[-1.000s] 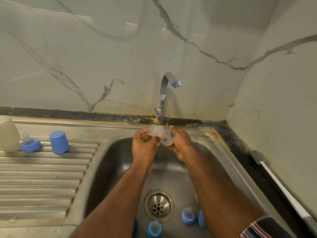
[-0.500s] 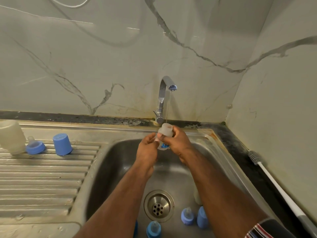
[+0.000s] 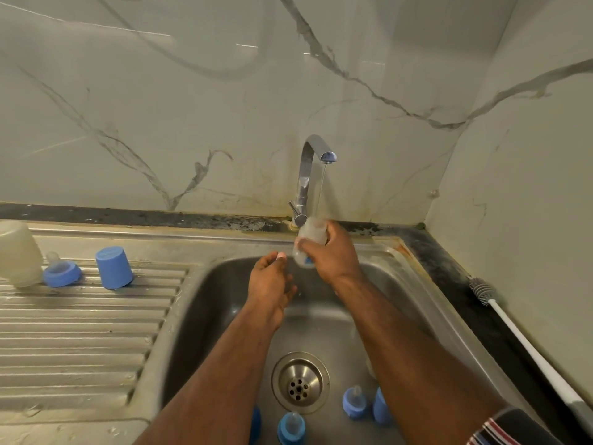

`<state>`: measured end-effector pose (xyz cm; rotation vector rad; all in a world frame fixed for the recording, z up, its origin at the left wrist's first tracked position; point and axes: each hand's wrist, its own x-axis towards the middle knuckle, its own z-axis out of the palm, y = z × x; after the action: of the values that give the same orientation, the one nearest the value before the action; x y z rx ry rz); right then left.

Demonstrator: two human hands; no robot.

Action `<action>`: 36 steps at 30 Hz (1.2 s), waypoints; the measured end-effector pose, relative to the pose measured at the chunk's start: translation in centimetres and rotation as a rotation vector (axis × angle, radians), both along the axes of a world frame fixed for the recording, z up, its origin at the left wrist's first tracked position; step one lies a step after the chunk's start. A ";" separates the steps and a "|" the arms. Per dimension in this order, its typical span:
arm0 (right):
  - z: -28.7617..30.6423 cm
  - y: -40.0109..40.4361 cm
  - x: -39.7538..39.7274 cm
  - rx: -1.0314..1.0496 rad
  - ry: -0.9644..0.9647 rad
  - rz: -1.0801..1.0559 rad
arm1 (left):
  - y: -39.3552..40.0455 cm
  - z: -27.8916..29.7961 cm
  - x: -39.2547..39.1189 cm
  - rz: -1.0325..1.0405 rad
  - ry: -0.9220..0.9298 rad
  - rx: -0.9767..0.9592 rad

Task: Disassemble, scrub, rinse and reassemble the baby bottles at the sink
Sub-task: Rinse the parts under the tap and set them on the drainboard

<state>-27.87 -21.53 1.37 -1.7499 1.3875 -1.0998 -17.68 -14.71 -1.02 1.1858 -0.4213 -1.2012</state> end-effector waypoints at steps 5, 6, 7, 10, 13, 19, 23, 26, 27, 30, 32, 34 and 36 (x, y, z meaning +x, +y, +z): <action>0.0 -0.1 0.1 -0.024 -0.036 -0.051 | 0.1 0.2 -0.1 -0.004 -0.014 0.010; 0.1 -0.1 0.1 -0.024 -0.037 -0.059 | 0.1 0.1 -0.2 -0.007 -0.012 0.018; 0.2 0.0 0.2 -0.008 0.041 -0.034 | 0.1 0.1 -0.2 -0.015 0.000 0.015; 0.1 0.1 0.2 -0.024 0.078 -0.025 | 0.1 0.2 -0.2 -0.020 0.017 0.019; 0.3 -0.2 -0.1 -0.015 0.046 -0.034 | 0.1 0.1 -0.1 -0.016 0.026 0.024; 0.5 -0.1 -0.1 -0.040 0.052 0.010 | 0.1 0.2 -0.1 -0.013 0.042 0.019; 0.5 -0.1 -0.4 -0.046 0.061 -0.002 | 0.0 0.2 0.0 -0.007 0.044 0.024; 0.5 -0.2 -0.7 -0.036 0.120 0.010 | 0.0 0.1 -0.2 -0.016 0.053 0.030; 0.5 -0.1 -0.8 -0.040 0.163 0.031 | -0.1 0.1 -0.2 -0.019 0.053 0.030; 0.5 -0.2 -0.8 -0.071 0.026 -0.039 | -0.2 0.1 0.1 -0.012 0.067 0.031; 0.2 -0.1 -0.9 -0.048 0.123 0.003 | -0.2 0.1 -0.1 -0.017 0.066 0.030; 0.0 0.1 -0.8 -0.058 0.132 0.010 | -0.2 0.1 -0.1 -0.020 0.057 0.031; 0.2 -0.1 -0.7 -0.066 0.043 -0.029 | -0.2 -0.1 0.1 -0.011 0.065 0.032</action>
<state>-28.55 -21.58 1.53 -1.8154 1.4214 -1.1417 -17.61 -14.93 -1.12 1.1704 -0.3613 -1.2564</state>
